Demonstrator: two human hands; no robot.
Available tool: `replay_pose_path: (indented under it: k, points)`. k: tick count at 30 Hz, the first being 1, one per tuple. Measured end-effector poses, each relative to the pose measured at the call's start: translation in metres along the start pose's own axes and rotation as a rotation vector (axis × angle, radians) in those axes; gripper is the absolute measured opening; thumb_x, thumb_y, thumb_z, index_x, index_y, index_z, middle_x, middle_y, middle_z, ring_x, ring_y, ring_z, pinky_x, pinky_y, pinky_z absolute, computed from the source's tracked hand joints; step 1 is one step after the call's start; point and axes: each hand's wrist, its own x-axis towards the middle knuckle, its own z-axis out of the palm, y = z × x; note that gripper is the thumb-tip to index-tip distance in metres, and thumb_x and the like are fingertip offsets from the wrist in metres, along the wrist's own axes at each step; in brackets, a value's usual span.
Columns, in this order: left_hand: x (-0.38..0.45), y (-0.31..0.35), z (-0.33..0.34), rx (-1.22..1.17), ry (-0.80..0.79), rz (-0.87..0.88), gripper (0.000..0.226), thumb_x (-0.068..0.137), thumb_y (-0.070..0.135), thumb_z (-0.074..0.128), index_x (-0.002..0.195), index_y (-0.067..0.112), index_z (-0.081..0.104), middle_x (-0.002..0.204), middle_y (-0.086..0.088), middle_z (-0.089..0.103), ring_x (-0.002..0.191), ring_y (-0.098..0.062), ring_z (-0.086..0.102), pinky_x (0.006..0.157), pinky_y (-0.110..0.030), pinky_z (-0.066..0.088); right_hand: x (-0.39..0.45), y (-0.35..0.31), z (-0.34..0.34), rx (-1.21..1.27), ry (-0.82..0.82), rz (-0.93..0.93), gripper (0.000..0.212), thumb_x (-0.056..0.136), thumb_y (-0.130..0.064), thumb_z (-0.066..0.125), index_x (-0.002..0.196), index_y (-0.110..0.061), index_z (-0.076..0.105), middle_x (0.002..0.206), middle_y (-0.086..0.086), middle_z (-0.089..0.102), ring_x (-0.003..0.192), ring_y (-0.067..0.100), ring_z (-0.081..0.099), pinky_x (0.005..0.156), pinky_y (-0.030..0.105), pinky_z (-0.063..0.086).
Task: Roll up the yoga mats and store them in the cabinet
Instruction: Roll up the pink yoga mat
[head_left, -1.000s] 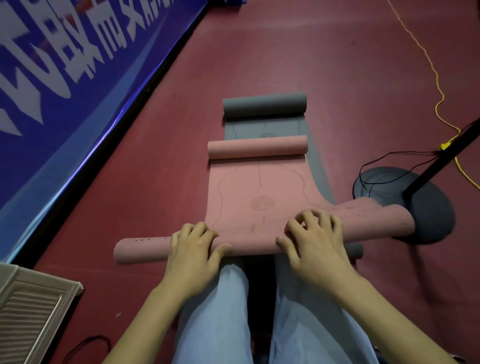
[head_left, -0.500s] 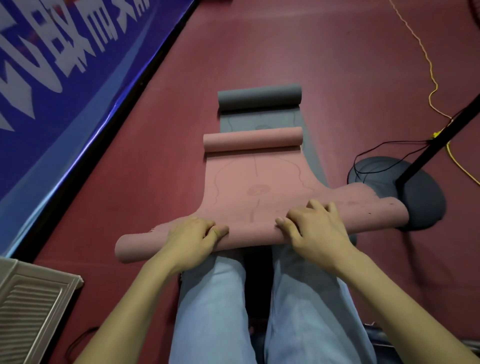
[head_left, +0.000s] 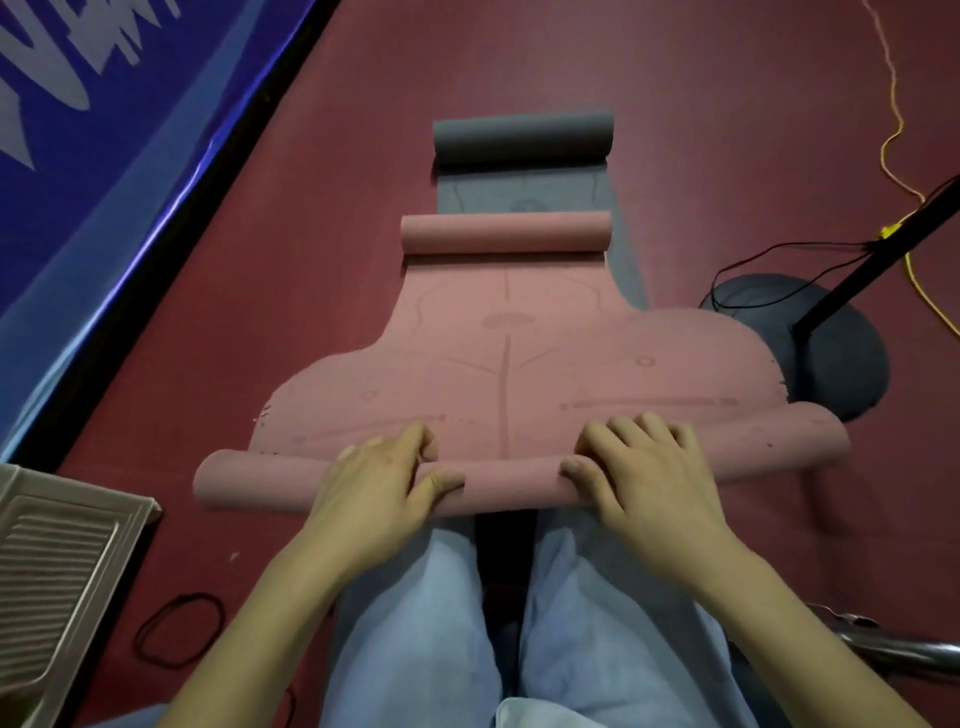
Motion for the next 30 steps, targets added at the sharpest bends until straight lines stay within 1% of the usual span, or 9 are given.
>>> replay_pose_path:
  k: [4,8,13,18,20,22,24,26,30]
  points:
    - [0.005,-0.005,0.007,-0.034,0.049,0.017,0.047,0.081,0.075,0.029,0.087,0.033,0.051,0.095,0.017,0.05,0.097,-0.014,0.043,0.085,-0.04,0.038,0.009,0.001,-0.006,0.069,0.017,0.007,0.039,0.095,-0.061,0.04,0.083,-0.029,0.059,0.09,-0.008,0.05,0.086,0.021,0.042,0.071,0.041,0.038]
    - [0.021,-0.005,0.004,-0.021,-0.007,-0.038,0.053,0.074,0.08,0.031,0.084,0.034,0.056,0.1,0.019,0.05,0.106,-0.012,0.041,0.085,-0.036,0.032,0.005,-0.004,-0.003,0.011,0.067,-0.018,0.04,0.097,-0.057,0.04,0.087,-0.025,0.061,0.088,-0.004,0.051,0.081,0.024,0.039,0.067,0.04,0.036]
    - [0.024,0.007,0.001,-0.021,0.024,-0.11,0.033,0.087,0.061,0.064,0.077,0.032,0.052,0.097,0.015,0.052,0.107,-0.016,0.043,0.084,-0.036,0.031,-0.004,0.002,-0.005,0.035,0.077,-0.129,0.041,0.094,-0.063,0.048,0.093,-0.024,0.057,0.096,-0.006,0.054,0.088,0.025,0.047,0.072,0.042,0.039]
    - [0.008,0.009,0.013,-0.183,0.274,-0.055,0.02,0.075,0.04,0.087,0.077,0.033,0.069,0.096,0.014,0.05,0.097,-0.013,0.046,0.084,-0.034,0.034,-0.001,0.001,-0.006,0.022,0.112,-0.139,0.037,0.09,-0.062,0.054,0.089,-0.025,0.061,0.091,-0.01,0.06,0.101,0.028,0.052,0.077,0.04,0.039]
    - [0.004,0.012,0.02,-0.131,0.365,-0.007,0.018,0.079,0.038,0.084,0.075,0.028,0.07,0.085,0.015,0.053,0.087,-0.014,0.044,0.08,-0.034,0.033,0.006,0.0,-0.007,0.016,0.104,-0.101,0.036,0.086,-0.062,0.054,0.088,-0.026,0.06,0.088,-0.011,0.06,0.099,0.029,0.052,0.074,0.039,0.038]
    - [-0.001,0.016,0.024,-0.016,0.429,0.065,0.024,0.089,0.047,0.067,0.077,0.027,0.069,0.081,0.015,0.057,0.083,-0.016,0.046,0.079,-0.035,0.032,0.012,-0.001,-0.007,0.014,0.11,-0.076,0.037,0.084,-0.061,0.05,0.086,-0.026,0.062,0.086,-0.011,0.062,0.097,0.031,0.053,0.072,0.04,0.04]
    - [-0.008,0.019,0.022,0.047,0.429,0.1,0.038,0.088,0.06,0.058,0.083,0.025,0.07,0.086,0.012,0.061,0.086,-0.019,0.052,0.085,-0.04,0.037,0.016,-0.003,-0.006,0.009,0.111,-0.06,0.039,0.082,-0.06,0.047,0.085,-0.025,0.063,0.084,-0.01,0.063,0.096,0.032,0.054,0.07,0.04,0.041]
    - [-0.014,0.02,0.022,0.117,0.39,0.131,0.052,0.08,0.072,0.061,0.091,0.022,0.071,0.094,0.008,0.064,0.091,-0.022,0.054,0.092,-0.045,0.04,0.02,-0.005,-0.005,-0.005,0.101,-0.048,0.04,0.081,-0.06,0.046,0.083,-0.025,0.063,0.083,-0.009,0.064,0.096,0.033,0.055,0.07,0.04,0.04]
    - [-0.016,0.013,0.026,0.089,0.371,0.167,0.055,0.082,0.064,0.06,0.103,0.015,0.071,0.106,0.004,0.063,0.099,-0.023,0.053,0.084,-0.043,0.05,0.025,-0.008,-0.005,0.004,0.093,-0.044,0.042,0.08,-0.06,0.047,0.08,-0.022,0.064,0.089,-0.001,0.06,0.095,0.033,0.052,0.069,0.038,0.035]
